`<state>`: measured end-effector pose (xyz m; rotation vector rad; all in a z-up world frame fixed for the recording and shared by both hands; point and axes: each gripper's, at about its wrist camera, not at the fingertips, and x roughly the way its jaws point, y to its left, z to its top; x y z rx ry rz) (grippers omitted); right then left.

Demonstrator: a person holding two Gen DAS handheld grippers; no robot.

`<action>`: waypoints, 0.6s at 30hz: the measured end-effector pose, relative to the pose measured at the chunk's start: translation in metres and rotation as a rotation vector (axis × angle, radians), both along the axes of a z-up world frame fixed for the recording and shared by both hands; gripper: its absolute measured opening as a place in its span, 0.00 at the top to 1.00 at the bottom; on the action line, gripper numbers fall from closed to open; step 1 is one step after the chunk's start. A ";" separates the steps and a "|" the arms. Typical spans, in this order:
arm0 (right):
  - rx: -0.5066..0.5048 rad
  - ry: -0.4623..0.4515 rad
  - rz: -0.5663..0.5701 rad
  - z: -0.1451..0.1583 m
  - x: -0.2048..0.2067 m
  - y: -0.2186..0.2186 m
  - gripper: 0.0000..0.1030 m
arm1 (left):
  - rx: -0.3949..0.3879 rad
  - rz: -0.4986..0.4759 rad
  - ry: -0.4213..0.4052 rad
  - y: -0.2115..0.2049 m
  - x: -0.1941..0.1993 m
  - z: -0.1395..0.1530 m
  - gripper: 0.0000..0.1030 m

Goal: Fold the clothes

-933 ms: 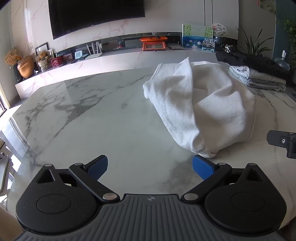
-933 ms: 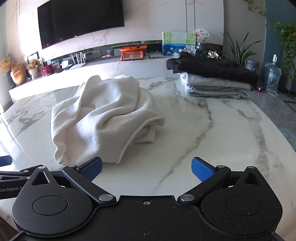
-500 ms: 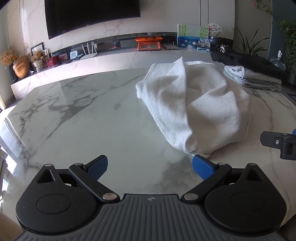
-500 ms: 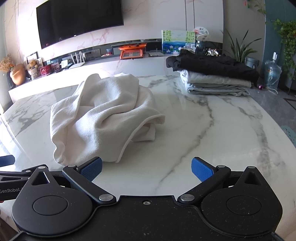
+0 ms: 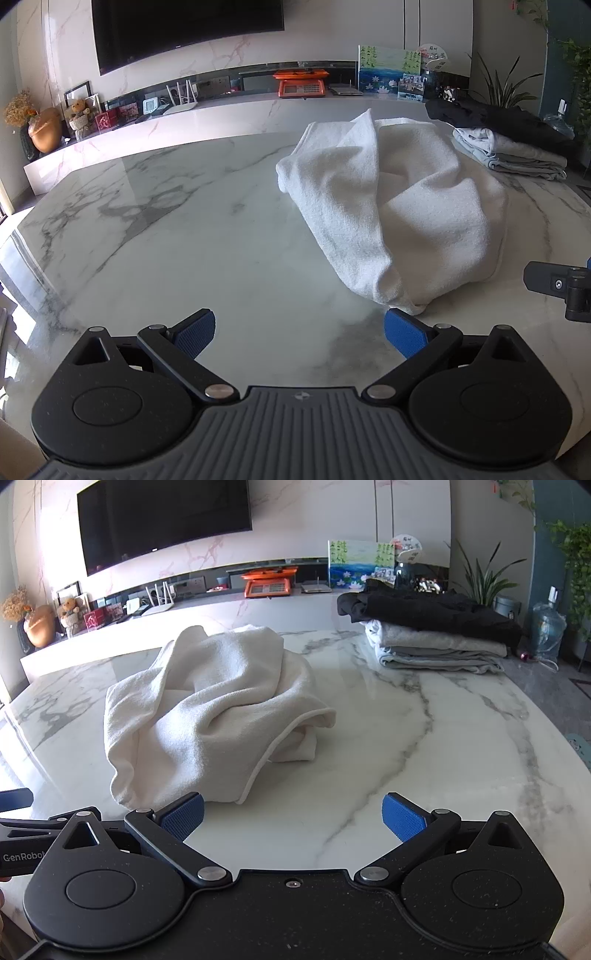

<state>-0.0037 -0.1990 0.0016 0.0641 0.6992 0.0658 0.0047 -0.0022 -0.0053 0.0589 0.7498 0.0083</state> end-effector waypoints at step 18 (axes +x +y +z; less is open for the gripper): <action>-0.004 0.002 -0.001 -0.001 -0.001 -0.001 0.01 | 0.009 -0.015 0.003 0.002 -0.003 -0.002 0.03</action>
